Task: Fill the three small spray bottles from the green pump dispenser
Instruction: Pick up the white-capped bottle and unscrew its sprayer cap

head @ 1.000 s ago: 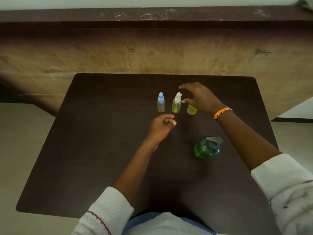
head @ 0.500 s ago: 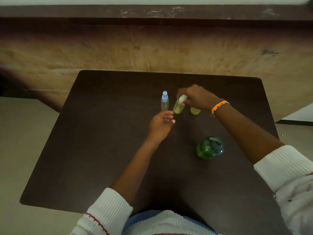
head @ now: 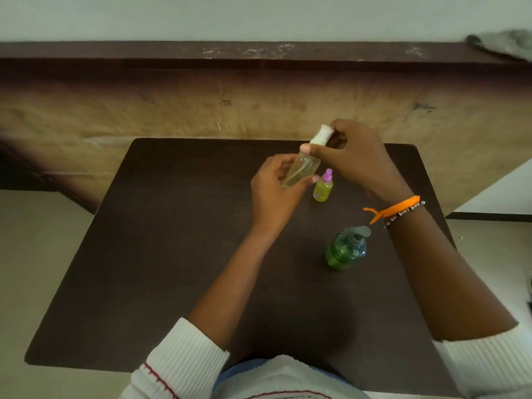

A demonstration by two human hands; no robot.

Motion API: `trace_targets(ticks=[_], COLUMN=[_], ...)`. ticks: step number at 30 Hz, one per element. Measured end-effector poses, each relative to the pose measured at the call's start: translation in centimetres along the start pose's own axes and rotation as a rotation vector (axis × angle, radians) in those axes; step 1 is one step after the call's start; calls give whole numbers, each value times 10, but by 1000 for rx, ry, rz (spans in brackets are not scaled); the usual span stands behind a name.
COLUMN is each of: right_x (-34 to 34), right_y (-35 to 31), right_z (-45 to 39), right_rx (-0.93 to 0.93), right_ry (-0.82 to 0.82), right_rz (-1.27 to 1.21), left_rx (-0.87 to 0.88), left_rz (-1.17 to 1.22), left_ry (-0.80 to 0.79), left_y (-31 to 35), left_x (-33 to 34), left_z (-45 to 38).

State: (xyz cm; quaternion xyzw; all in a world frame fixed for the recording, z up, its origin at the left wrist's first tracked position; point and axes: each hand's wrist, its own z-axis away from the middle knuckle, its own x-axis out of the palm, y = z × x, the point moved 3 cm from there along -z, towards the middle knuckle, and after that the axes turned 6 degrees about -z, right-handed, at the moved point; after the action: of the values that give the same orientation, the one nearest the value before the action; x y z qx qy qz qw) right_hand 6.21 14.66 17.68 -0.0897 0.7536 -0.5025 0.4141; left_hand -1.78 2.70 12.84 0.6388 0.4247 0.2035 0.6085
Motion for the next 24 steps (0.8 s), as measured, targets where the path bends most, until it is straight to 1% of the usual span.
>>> trace_targets(ticks=[3,5,11,19,24], right_x=[7,6,-5,-16,-22], right_y=[-6,-12,-34,-42,-43], right_z=[15,20,27,30,31], right_rx=[92,115,35,4,-15], right_ry=[83,119,13,-34,-51], right_rz=[-268,-347,-279,-266,-301], left_rx=[76,73,87,98,70], left_rz=[-45,-42,-61,-62,5], left_ry=[20,11,-51,-107,-173], left_y=[17,27,42,53,59], left_x=[-8,-14,-26,-34,-34], left_z=[8,15,27,32,32])
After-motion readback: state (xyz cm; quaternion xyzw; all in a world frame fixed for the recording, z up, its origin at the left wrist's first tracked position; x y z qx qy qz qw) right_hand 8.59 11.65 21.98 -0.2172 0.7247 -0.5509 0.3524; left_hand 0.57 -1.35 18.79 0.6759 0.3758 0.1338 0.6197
